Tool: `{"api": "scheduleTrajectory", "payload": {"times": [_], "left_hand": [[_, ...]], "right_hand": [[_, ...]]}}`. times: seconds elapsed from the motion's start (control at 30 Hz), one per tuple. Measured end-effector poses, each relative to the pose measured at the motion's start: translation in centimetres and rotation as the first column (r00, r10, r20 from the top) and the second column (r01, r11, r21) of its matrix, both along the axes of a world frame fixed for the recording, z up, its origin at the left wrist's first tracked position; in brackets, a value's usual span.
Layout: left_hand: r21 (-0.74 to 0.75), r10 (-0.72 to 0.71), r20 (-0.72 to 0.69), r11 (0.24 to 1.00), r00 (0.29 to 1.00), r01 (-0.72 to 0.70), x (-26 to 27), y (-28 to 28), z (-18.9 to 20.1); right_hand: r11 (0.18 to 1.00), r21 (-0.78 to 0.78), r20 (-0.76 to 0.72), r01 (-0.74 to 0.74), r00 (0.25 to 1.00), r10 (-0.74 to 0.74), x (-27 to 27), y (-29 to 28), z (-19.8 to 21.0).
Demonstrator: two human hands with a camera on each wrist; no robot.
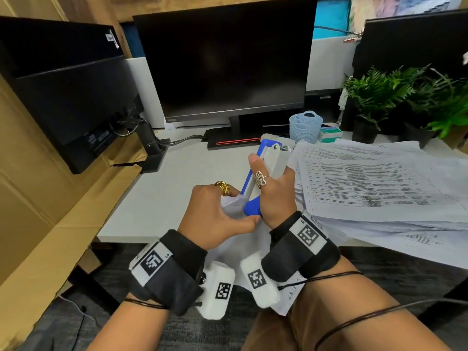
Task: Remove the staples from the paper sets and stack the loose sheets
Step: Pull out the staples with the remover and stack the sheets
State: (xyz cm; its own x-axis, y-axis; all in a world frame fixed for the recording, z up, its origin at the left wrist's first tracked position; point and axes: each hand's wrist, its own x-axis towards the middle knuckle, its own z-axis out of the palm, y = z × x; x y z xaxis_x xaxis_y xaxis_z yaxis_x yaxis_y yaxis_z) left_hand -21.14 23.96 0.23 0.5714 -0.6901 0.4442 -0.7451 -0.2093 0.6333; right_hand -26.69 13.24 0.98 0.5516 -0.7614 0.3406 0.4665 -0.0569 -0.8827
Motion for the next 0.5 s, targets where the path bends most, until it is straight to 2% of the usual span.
{"api": "scheduleTrajectory", "payload": {"times": [0.13, 0.23, 0.37, 0.5], "left_hand": [[-0.058, 0.011, -0.026, 0.998, 1.000, -0.013, -0.5, 0.2, -0.1], [-0.007, -0.026, -0.037, 1.000, 0.999, 0.025, -0.1, 0.2, 0.3], [0.171, 0.011, 0.003, 0.985, 1.000, -0.012, 2.3, 0.4, -0.3], [0.177, 0.153, -0.011, 0.973, 0.988, -0.148, 3.9, 1.5, -0.3]], "right_hand": [[1.000, -0.019, -0.022, -0.009, 1.000, 0.009, 0.1, 0.0, 0.1], [1.000, -0.003, -0.050, -0.019, 0.999, 0.019, 0.5, -0.4, 0.3], [0.991, 0.045, -0.244, -0.123, 0.961, 0.130, 2.1, -2.0, 0.9], [0.988, 0.120, -0.400, -0.096, 0.906, 0.137, 5.4, -5.3, 0.9]]}}
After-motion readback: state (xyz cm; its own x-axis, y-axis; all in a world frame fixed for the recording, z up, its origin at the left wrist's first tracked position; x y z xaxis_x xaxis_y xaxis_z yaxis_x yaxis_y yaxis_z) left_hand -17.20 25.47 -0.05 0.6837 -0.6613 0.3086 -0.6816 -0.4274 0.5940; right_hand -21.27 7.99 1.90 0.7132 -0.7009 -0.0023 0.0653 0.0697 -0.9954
